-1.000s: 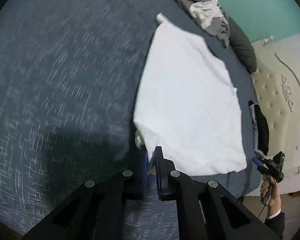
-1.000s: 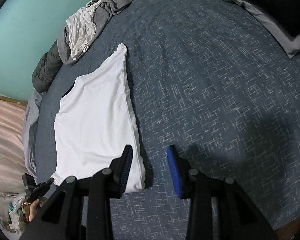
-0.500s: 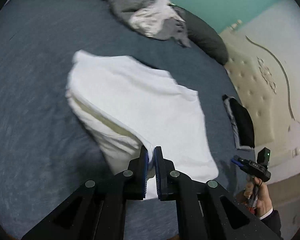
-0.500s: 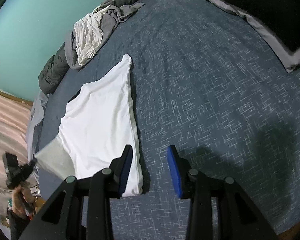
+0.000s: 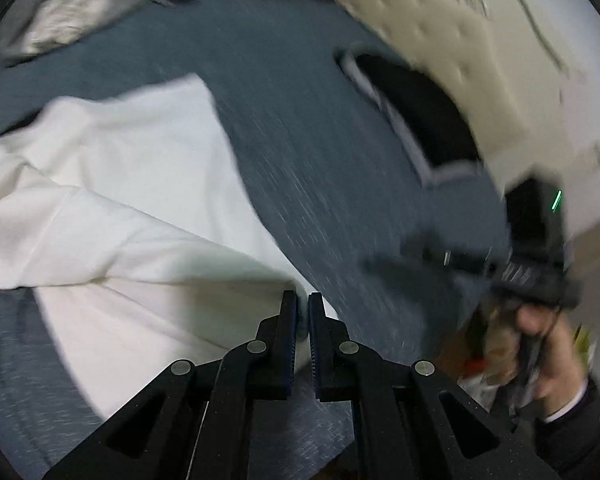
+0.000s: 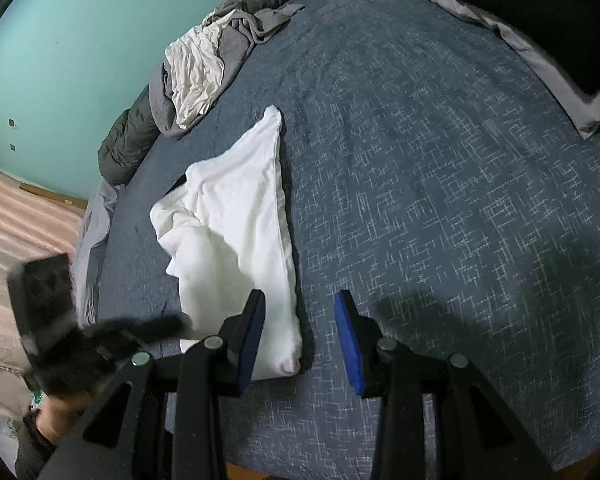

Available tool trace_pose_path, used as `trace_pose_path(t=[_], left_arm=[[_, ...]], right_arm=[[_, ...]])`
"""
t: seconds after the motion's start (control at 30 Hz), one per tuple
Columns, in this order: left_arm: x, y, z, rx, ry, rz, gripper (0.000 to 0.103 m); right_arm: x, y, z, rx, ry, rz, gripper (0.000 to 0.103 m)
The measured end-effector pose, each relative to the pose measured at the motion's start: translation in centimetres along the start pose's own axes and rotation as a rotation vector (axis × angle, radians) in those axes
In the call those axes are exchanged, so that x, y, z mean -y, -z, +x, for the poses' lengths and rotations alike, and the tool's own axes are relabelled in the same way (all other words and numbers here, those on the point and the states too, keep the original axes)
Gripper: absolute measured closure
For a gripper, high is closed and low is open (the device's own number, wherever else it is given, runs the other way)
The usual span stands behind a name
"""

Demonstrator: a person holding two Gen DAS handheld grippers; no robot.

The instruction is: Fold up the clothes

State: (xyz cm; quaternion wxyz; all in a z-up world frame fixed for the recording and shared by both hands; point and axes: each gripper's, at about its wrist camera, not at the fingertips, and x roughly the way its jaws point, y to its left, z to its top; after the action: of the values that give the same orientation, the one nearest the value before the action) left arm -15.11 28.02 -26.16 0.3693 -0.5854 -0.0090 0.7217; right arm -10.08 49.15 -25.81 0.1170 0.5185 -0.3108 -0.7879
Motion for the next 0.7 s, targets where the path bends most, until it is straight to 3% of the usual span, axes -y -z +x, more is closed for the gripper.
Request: trace_pose_path(t=[0.13, 0.23, 0.37, 0.5, 0.7], left_arm=[[-0.4, 1.2, 2.0, -0.044, -0.005, -0.024, 0.097], [-1.9, 1.7, -0.3, -0.002, -0.006, -0.044, 0.093], [-5.8, 2.8, -3.9, 0.051, -0.076, -0.095, 0.084], [-10.5, 4.5, -5.7, 0.060, -0.139, -0.188, 0.083], [-15.0, 7.5, -5.8, 0.043, -0.162, -0.277, 0.073]], right_arm=[[-0.8, 0.3, 1.3, -0.041, -0.006, -0.036, 0.067], [-1.6, 0.5, 2.3, -0.063, -0.005, -0.073, 0.061], [-3.5, 0.4, 3.9, -0.084, -0.006, -0.123, 0.060], [-5.7, 0.7, 6.2, -0.129, 0.042, -0.207, 0.049], [-6.7, 1.0, 9.7, -0.184, 0.148, -0.249, 0.049]])
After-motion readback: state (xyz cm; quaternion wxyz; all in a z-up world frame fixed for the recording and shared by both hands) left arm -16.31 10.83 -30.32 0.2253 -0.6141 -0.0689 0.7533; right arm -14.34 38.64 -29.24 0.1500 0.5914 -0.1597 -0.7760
